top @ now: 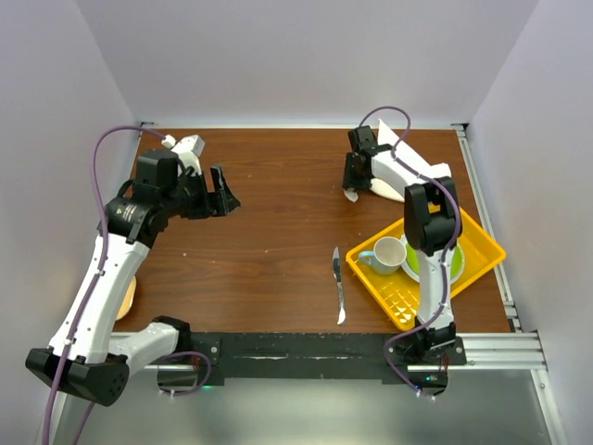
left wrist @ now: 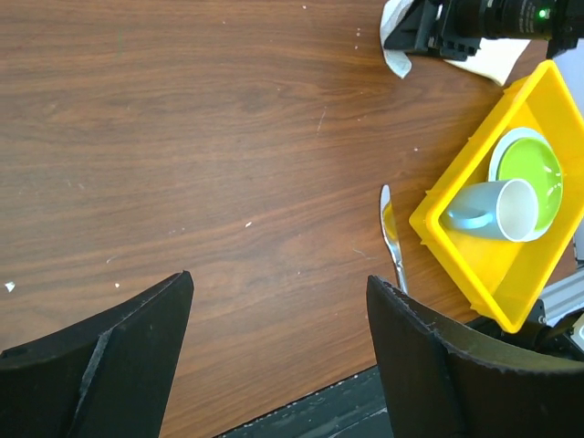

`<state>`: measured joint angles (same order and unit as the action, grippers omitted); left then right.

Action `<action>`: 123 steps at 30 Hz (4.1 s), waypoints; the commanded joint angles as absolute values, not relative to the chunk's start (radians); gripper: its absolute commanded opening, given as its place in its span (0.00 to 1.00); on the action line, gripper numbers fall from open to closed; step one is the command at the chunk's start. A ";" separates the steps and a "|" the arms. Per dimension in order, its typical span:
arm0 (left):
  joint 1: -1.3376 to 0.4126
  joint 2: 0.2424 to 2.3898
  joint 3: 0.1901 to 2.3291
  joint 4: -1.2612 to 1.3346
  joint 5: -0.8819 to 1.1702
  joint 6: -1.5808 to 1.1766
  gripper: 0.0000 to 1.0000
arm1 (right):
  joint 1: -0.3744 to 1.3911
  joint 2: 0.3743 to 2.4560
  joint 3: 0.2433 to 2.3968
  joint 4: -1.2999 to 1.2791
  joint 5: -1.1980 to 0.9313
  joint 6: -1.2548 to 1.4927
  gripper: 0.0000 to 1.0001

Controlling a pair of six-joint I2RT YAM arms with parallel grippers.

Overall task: Fold the napkin, place the utensils inside, and roll it up
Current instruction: Move the napkin to the centre of the board, then flatten the napkin out

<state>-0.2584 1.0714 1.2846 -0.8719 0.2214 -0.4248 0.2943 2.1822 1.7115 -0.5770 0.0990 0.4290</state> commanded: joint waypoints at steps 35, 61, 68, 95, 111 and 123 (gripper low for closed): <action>-0.322 1.576 1.121 -0.448 0.239 -0.425 0.64 | 0.502 2.150 2.041 -0.865 -0.098 0.641 0.69; -0.334 1.416 0.930 -0.439 0.232 -0.376 0.50 | 0.655 2.572 2.368 -0.776 0.241 0.580 0.57; -0.327 1.306 0.925 -0.515 0.123 -0.455 0.51 | 0.706 2.579 2.470 -0.732 0.066 0.511 0.05; -0.273 1.344 0.798 -0.269 0.479 -0.702 0.57 | 0.667 1.851 1.324 -0.351 -0.561 0.460 0.00; -0.278 1.430 0.684 -0.117 0.497 -1.006 0.45 | 0.667 1.901 1.368 -0.396 -0.572 0.448 0.00; -0.278 1.485 0.733 -0.115 0.460 -1.008 0.43 | 0.667 1.905 1.374 -0.417 -0.583 0.422 0.00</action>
<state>-0.2718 1.4719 0.6937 -0.1581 0.4652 -0.9890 0.6670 1.9068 1.3407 -0.4038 -0.5499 0.4492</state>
